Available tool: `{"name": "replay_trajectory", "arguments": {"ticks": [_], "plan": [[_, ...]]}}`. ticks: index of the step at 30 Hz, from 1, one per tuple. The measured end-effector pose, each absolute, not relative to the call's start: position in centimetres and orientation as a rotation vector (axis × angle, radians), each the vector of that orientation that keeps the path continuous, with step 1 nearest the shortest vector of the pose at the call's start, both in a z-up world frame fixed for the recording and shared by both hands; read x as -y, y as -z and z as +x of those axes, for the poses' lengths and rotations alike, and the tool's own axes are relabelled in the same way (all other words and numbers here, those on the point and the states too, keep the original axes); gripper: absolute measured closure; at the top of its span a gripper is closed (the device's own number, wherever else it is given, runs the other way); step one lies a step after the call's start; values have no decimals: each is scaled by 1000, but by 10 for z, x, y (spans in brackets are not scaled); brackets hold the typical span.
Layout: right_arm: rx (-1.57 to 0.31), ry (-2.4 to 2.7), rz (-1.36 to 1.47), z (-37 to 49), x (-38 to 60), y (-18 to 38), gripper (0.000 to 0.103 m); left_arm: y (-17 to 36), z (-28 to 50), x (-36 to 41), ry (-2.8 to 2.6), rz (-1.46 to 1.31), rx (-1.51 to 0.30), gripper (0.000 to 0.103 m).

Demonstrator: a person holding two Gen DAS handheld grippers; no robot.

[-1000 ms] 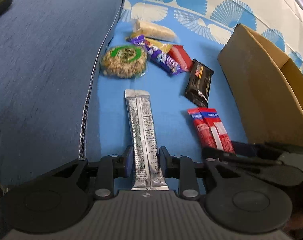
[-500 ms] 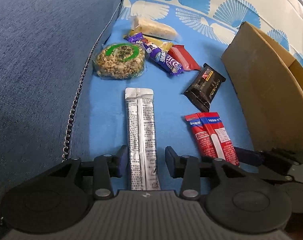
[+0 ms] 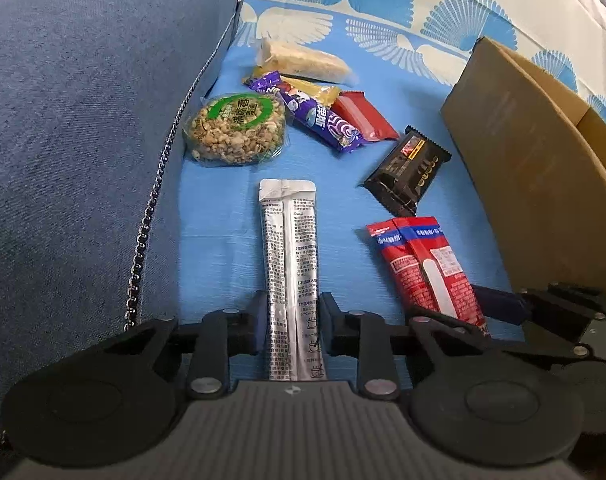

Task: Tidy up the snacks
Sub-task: 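Hold the silver bar and red wafer pack above the bed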

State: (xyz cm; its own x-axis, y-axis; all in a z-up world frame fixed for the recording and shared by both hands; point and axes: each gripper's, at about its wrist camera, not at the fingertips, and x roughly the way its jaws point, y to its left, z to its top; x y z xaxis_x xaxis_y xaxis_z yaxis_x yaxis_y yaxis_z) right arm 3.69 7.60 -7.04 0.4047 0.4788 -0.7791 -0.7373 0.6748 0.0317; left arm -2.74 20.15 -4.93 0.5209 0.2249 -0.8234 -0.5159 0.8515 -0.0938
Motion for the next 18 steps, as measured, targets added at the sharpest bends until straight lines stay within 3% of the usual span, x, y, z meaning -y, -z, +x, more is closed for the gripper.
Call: {"name": "replay_trajectory", "arguments": {"ticks": [18], "plan": [[-866,-768,-365,37,-77,72,52,48,-45,-205,-466,-456,-960,70]]}}
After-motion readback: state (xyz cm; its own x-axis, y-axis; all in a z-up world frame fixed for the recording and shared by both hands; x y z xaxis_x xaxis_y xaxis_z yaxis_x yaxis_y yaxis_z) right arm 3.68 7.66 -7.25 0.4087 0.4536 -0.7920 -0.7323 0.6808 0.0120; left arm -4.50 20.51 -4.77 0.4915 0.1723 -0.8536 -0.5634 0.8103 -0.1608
